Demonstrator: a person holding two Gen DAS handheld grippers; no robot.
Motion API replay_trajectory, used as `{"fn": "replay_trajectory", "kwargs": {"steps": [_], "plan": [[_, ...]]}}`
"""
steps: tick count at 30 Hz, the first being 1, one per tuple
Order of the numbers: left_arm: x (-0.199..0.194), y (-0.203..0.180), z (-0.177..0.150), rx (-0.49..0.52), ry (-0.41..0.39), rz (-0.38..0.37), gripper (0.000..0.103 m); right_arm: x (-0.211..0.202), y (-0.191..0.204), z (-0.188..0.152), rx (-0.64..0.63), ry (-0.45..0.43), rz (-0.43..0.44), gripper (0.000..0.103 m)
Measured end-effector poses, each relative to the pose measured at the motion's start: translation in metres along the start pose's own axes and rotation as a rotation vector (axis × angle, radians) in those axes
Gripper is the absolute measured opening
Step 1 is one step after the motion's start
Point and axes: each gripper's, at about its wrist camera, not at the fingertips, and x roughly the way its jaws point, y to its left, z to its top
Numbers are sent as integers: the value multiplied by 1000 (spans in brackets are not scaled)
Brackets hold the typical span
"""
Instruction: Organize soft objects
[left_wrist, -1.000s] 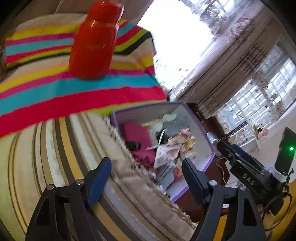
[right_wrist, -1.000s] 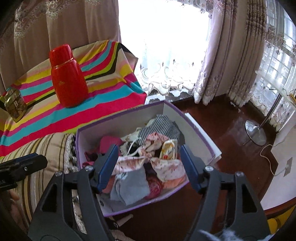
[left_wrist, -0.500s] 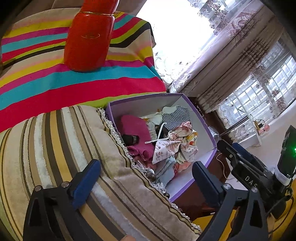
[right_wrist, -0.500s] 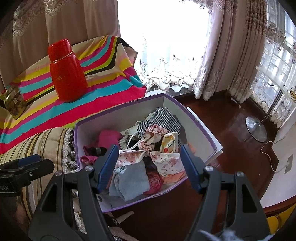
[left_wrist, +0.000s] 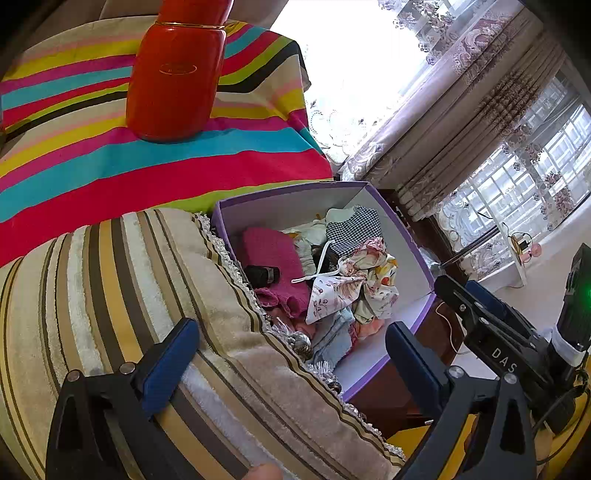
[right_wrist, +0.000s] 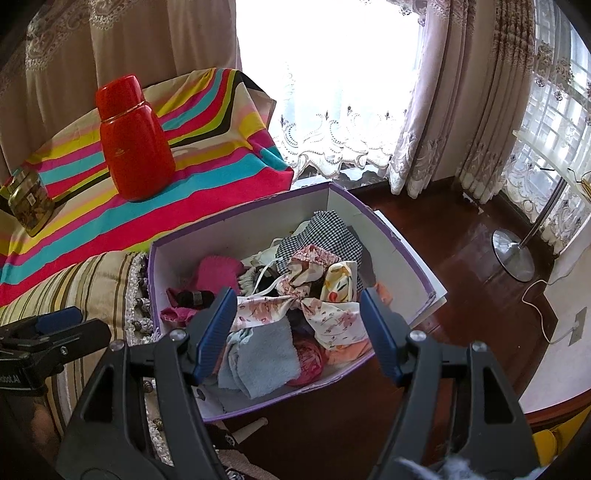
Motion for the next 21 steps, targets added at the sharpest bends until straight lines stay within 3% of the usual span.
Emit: {"fn": "replay_trajectory", "kwargs": {"steps": [21], "plan": [[0,1,0,1,1,-1,102,1,-3,0,0,7,1,72]]}}
